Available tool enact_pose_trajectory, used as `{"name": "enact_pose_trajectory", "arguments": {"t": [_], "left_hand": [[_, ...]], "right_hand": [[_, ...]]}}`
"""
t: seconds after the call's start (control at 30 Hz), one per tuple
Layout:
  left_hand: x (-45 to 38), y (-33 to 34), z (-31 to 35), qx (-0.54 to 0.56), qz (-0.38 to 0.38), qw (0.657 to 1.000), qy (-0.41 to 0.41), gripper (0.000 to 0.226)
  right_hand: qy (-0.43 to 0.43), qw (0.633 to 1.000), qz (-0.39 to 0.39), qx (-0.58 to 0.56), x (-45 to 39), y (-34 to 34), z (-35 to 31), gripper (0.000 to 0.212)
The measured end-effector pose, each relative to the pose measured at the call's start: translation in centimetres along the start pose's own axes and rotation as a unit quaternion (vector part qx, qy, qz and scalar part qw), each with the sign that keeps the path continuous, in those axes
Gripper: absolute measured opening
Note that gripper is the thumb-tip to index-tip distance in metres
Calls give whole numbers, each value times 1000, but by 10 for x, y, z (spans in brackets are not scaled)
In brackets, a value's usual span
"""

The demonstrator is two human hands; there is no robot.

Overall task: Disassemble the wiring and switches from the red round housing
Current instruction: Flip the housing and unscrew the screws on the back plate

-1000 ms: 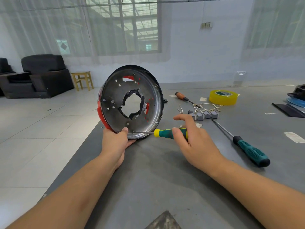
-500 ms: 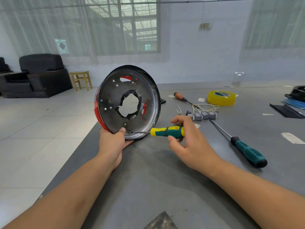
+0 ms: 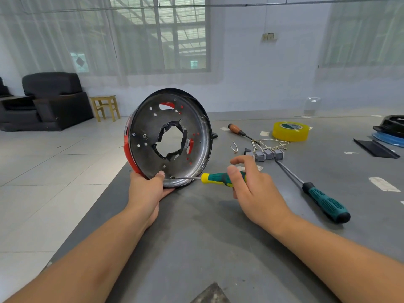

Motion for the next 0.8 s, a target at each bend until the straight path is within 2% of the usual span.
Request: {"name": "enact_pose_trajectory", "arguments": {"t": [0.07,0.17,0.23,0.3,0.37,0.43,0.53,0.6,0.67,0.73,0.8], "left_hand": [[0,0,0,1,0,1000,0,41],[0,-1,-1,1,1,1000,0,42],[0,-1,-1,2,0,1000,1,42],[0,0,-1,5,-2,1000,2,42],[0,0,-1,7,-3,1000,2,43],[-1,0,-1,7,-4,1000,2,43],[-2,-1,-1,5,-3,1000,1,41],[-2,-2,-2,7,-2,1000,-1,40],[-2,-2,-1,10,-2,1000,0,40],[-1,-1,-1,10,-4,1000,0,41],[-1,-1,-1,11,-3,1000,-3,41]], "right_hand": [[-8,1000,5,-20,0,1,-1,20],[-3,998,-9,-69,2,4,-2,42],[14,996,-8,-89,1,3,-2,40],[14,999,-2,-48,0,1,0,31],[21,1000,-3,3,-2,2,4,35],[21,1000,2,-24,-2,1,3,25],[2,998,-9,-70,1,2,-5,42],[16,998,-7,-58,1,1,-3,30],[29,999,-11,-16,-1,1,2,35],[22,999,-8,-27,-1,2,2,23],[2,998,-14,-65,0,4,-4,40]]}}
Point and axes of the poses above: each hand's wrist, its own x-axis away from the middle knuckle, its own y-axis out of the palm, z = x × y, the point moved 8 cm from there along -x, towards the middle knuckle, and after that the axes turned 14 degrees about z, right-handed, at the moved point
